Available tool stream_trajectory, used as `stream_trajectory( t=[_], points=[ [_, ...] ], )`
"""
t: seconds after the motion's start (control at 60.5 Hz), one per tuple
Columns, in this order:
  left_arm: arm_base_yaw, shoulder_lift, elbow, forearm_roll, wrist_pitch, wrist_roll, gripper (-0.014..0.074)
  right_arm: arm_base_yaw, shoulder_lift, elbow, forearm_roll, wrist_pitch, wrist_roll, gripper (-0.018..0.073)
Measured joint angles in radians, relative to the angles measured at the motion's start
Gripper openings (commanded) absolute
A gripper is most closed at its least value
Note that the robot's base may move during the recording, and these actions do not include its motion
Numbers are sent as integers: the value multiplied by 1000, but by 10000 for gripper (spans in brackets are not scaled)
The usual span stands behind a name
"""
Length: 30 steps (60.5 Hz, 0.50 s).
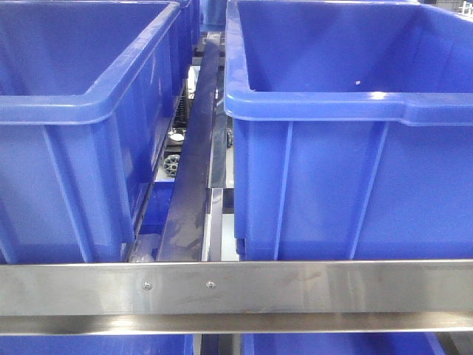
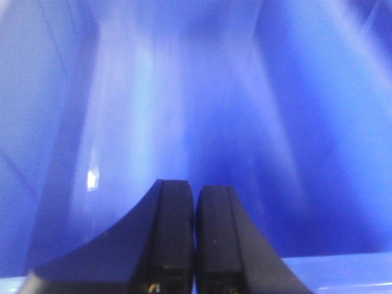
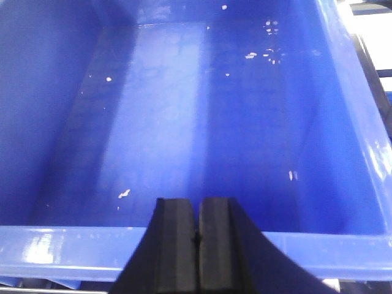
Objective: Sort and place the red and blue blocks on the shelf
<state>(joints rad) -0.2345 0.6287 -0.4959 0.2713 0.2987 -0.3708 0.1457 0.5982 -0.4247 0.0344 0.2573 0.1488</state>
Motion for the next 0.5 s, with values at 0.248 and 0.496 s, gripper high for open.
stream_trajectory(
  t=[0.248,0.496],
  points=[
    [0,-113,87,6,-4,-1,135,0,0,0,0,0,0,50],
    [0,-159,150,6,-61,-2,135,0,0,0,2,0,0,50]
  ],
)
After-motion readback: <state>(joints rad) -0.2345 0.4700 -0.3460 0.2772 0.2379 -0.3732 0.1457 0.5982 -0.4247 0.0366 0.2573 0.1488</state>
